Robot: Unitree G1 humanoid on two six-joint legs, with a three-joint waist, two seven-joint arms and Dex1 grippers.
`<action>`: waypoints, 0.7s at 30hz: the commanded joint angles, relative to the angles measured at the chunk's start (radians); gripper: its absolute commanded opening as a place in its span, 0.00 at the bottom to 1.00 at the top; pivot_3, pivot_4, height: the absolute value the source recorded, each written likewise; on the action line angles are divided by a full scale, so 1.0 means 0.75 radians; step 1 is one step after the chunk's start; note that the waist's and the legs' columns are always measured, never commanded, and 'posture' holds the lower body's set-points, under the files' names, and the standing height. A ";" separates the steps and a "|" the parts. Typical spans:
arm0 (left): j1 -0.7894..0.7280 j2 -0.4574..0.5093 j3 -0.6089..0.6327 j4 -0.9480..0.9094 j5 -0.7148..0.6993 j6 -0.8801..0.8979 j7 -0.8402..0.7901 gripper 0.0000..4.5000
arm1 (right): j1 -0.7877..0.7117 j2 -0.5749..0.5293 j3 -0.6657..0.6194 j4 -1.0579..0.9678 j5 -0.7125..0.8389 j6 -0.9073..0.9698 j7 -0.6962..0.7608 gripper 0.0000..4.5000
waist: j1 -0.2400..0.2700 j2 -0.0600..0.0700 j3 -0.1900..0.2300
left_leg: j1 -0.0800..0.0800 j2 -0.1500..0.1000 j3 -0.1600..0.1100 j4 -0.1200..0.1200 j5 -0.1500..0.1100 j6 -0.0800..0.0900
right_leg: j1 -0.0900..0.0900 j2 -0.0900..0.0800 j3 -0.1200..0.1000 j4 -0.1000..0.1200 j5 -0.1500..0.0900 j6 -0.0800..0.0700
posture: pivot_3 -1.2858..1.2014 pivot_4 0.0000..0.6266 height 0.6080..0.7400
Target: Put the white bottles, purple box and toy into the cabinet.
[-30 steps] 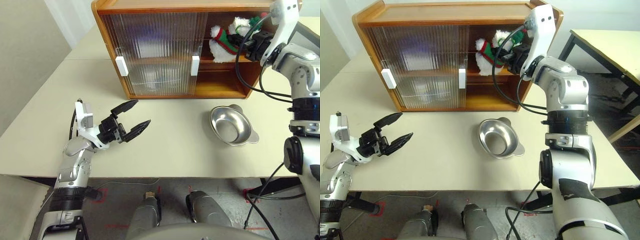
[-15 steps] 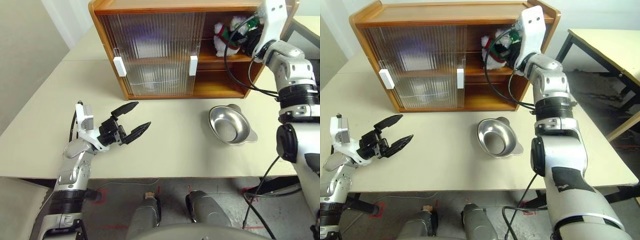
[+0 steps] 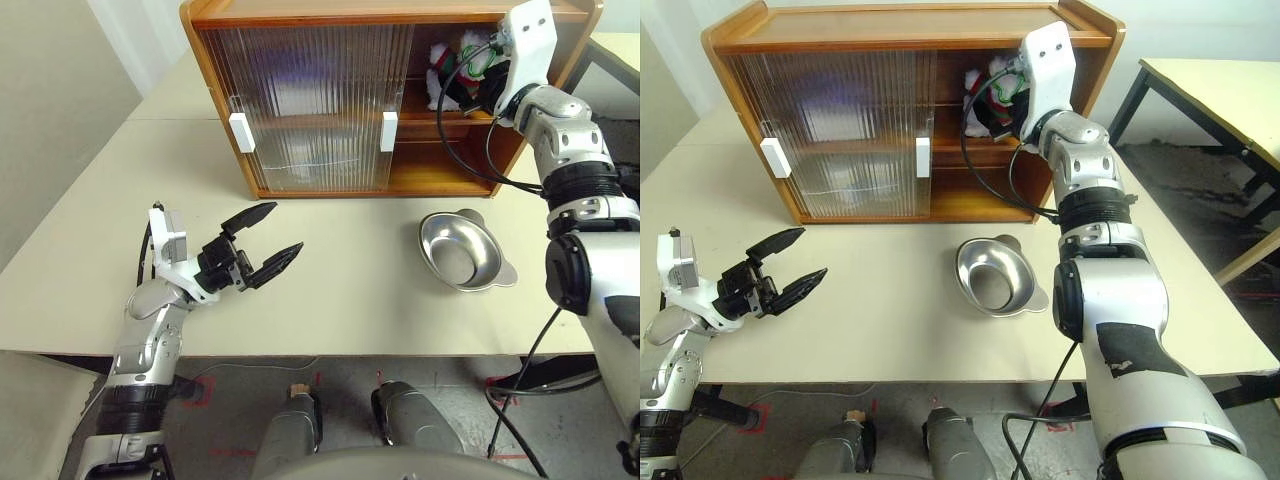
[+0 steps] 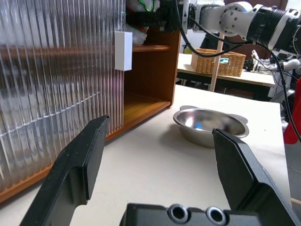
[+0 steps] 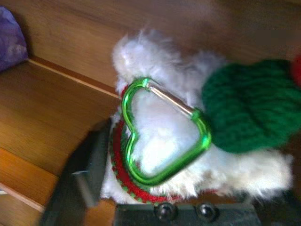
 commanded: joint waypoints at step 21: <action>-0.023 -0.006 -0.013 -0.024 0.000 0.044 0.013 1.00 | -0.135 -0.009 -0.072 0.193 -0.040 -0.097 -0.244 0.79 | -0.003 0.000 0.000 | 0.000 0.001 0.001 0.000 -0.001 -0.001 | 0.000 0.000 0.000 0.000 0.000 0.000 | 0.43 0.11 1.00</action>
